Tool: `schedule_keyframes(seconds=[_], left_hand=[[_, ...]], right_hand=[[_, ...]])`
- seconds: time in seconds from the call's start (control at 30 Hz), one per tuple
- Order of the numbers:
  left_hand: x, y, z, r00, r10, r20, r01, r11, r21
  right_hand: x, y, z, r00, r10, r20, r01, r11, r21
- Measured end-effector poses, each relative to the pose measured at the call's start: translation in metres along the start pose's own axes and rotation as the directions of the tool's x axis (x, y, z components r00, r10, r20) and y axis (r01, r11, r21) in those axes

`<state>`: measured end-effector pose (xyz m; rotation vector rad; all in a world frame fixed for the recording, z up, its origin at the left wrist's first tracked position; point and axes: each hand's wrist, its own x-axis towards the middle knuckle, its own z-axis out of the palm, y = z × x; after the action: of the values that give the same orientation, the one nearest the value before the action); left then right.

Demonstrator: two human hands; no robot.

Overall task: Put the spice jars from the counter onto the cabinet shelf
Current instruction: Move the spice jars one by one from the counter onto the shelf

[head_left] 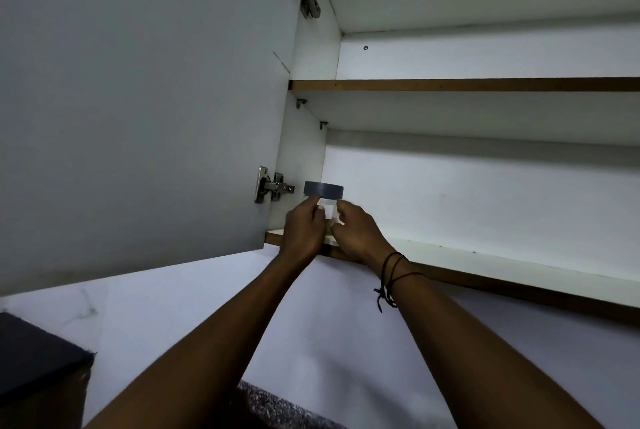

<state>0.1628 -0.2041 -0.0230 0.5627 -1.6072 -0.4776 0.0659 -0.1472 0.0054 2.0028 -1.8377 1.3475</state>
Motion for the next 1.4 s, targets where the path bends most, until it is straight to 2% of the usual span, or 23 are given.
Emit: schedule_keyframes(seconds=[0.13, 0.23, 0.33, 0.5, 0.6, 0.67, 0.73, 0.83, 1.0, 1.07, 1.13, 1.17, 1.27, 1.33, 1.4], left_hand=[[-0.056, 0.010, -0.004, 0.997, 0.071, 0.017, -0.070, 0.996, -0.064], [-0.092, 0.013, -0.009, 1.000, 0.026, 0.018, -0.023, 0.988, -0.152], [-0.124, 0.014, -0.014, 0.997, -0.038, 0.069, 0.050, 0.982, -0.181], [-0.215, -0.009, -0.020, 0.954, -0.172, 0.246, 0.217, 0.962, -0.168], [-0.300, -0.032, -0.024, 0.900, -0.173, 0.400, 0.235, 0.966, -0.111], [-0.357, -0.050, -0.027, 0.866, -0.170, 0.471, 0.227, 0.972, -0.066], [-0.421, -0.069, -0.035, 0.804, -0.254, 0.538, 0.311, 0.950, -0.016], [-0.520, -0.096, -0.054, 0.648, -0.387, 0.657, 0.425, 0.898, 0.109], [-0.609, -0.113, -0.078, 0.559, -0.418, 0.716, 0.390, 0.895, 0.218], [-0.626, -0.117, -0.084, 0.529, -0.472, 0.706, 0.448, 0.861, 0.240], [-0.638, -0.121, -0.086, 0.523, -0.556, 0.646, 0.543, 0.802, 0.250], [-0.641, -0.122, -0.085, 0.506, -0.612, 0.607, 0.609, 0.752, 0.251], [-0.645, -0.122, -0.078, 0.395, -0.747, 0.535, 0.811, 0.557, 0.179], [-0.645, -0.124, -0.075, 0.352, -0.786, 0.509, 0.873, 0.472, 0.124], [-0.646, -0.125, -0.075, 0.309, -0.817, 0.487, 0.915, 0.395, 0.081]], right_hand=[[-0.046, -0.002, 0.002, 0.996, -0.045, -0.078, 0.050, 0.997, 0.063], [-0.092, 0.001, 0.008, 0.986, -0.085, -0.144, 0.099, 0.990, 0.096], [-0.132, 0.007, 0.018, 0.993, 0.021, -0.113, -0.007, 0.993, 0.122], [-0.236, 0.029, 0.060, 0.985, 0.174, -0.016, -0.173, 0.982, 0.077], [-0.324, 0.045, 0.101, 0.980, 0.192, 0.042, -0.196, 0.975, 0.108], [-0.380, 0.055, 0.129, 0.962, 0.257, 0.094, -0.266, 0.959, 0.096], [-0.440, 0.062, 0.155, 0.916, 0.359, 0.178, -0.377, 0.923, 0.080], [-0.532, 0.066, 0.185, 0.837, 0.436, 0.330, -0.484, 0.872, 0.076], [-0.622, 0.069, 0.203, 0.751, 0.481, 0.453, -0.514, 0.856, -0.056], [-0.640, 0.072, 0.207, 0.723, 0.467, 0.509, -0.502, 0.861, -0.076], [-0.651, 0.076, 0.211, 0.725, 0.440, 0.530, -0.458, 0.883, -0.106], [-0.655, 0.077, 0.213, 0.739, 0.427, 0.521, -0.430, 0.895, -0.123], [-0.663, 0.080, 0.218, 0.760, 0.419, 0.498, -0.398, 0.905, -0.153], [-0.664, 0.081, 0.221, 0.734, 0.450, 0.508, -0.467, 0.878, -0.103], [-0.663, 0.082, 0.222, 0.685, 0.523, 0.507, -0.616, 0.787, 0.021]])
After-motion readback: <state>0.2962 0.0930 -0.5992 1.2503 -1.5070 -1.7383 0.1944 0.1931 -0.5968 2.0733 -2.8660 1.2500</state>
